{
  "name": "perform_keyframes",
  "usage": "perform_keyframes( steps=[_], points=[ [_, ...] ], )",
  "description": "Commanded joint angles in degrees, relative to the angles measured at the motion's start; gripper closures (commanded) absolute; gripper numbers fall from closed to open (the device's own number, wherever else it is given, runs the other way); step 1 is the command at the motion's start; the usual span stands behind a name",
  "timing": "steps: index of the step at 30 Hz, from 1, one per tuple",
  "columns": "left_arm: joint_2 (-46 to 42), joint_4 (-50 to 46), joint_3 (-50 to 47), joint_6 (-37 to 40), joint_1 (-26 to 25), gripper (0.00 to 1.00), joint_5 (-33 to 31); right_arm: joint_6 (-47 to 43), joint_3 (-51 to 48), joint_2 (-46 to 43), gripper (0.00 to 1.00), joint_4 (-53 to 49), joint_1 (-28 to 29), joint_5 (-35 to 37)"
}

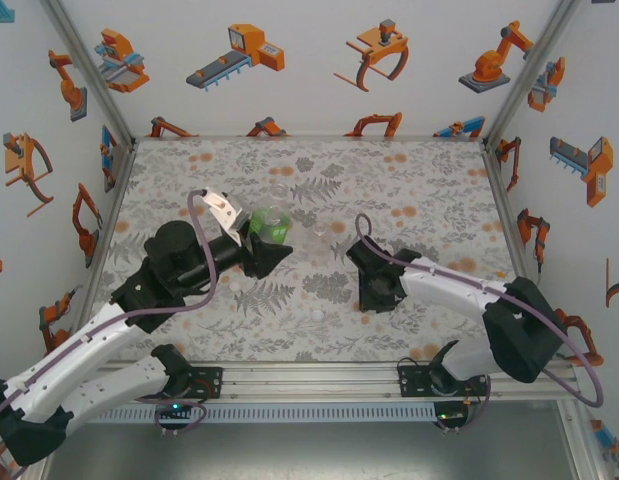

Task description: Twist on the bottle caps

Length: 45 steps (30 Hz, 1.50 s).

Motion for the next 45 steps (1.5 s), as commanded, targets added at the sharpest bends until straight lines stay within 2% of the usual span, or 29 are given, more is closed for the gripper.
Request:
perform_keyframes(
  steps=[1, 5, 13, 21, 29, 45],
  points=[
    [-1.94, 1.15, -0.92, -1.18, 0.3, 1.0, -0.62, -4.55, 3.06, 2.09, 0.65, 0.25, -2.22, 0.82],
    [-3.13, 1.01, -1.56, -1.34, 0.26, 1.0, -1.33, -7.03, 4.68, 5.08, 0.65, 0.57, -5.35, -1.39],
    [-5.53, 0.71, -3.17, -1.95, 0.3, 1.0, -2.77, -8.07, 4.32, 7.15, 0.63, 0.66, -5.76, -2.14],
    [-5.4, 0.88, -3.4, -2.22, 0.3, 1.0, -3.16, -7.76, 5.2, 4.55, 0.52, -0.88, -5.72, -1.46],
    [-4.51, 1.57, -3.49, -2.13, 0.3, 1.0, -3.52, -6.56, 4.89, 0.4, 0.54, -0.18, -5.85, -0.99],
    [-4.73, 1.29, -3.67, -2.31, 0.3, 1.0, -4.13, -6.25, 3.36, 3.22, 0.55, 2.12, -5.86, -2.11]
  ],
)
